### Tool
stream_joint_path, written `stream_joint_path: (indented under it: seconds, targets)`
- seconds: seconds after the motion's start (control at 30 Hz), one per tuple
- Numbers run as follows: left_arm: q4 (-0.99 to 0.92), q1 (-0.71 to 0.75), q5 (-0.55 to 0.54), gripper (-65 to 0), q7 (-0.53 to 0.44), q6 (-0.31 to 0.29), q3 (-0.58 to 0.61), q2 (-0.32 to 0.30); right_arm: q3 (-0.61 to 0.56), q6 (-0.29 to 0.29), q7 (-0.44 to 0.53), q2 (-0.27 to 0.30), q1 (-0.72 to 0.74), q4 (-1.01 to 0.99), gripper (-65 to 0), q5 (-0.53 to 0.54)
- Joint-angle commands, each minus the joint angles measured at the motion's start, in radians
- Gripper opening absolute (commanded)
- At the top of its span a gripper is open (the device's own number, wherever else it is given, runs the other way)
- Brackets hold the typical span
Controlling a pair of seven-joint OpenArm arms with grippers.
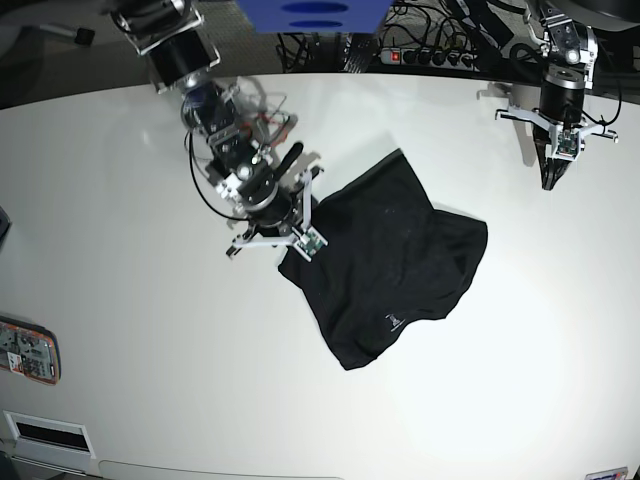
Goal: Fold the T-shirt properly
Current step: 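Drag the shirt corner with the right gripper toward the arm bases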
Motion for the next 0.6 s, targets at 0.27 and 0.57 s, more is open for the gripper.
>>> stream_joint_path:
  seconds: [0.27, 0.57]
  targets:
    - [0.015, 0.002, -0.013, -65.0, -0.027, 0.006, -0.006, -0.011, -0.158, 0.004, -0.004, -0.008, -0.05, 0.086, -65.0, 0.005]
    - [0.015, 0.003, -0.013, -65.0, -0.03, 0.006, -0.006, -0.014, -0.222, 0.002, -0.004, -0.008, -0.113, 0.089, -65.0, 0.004]
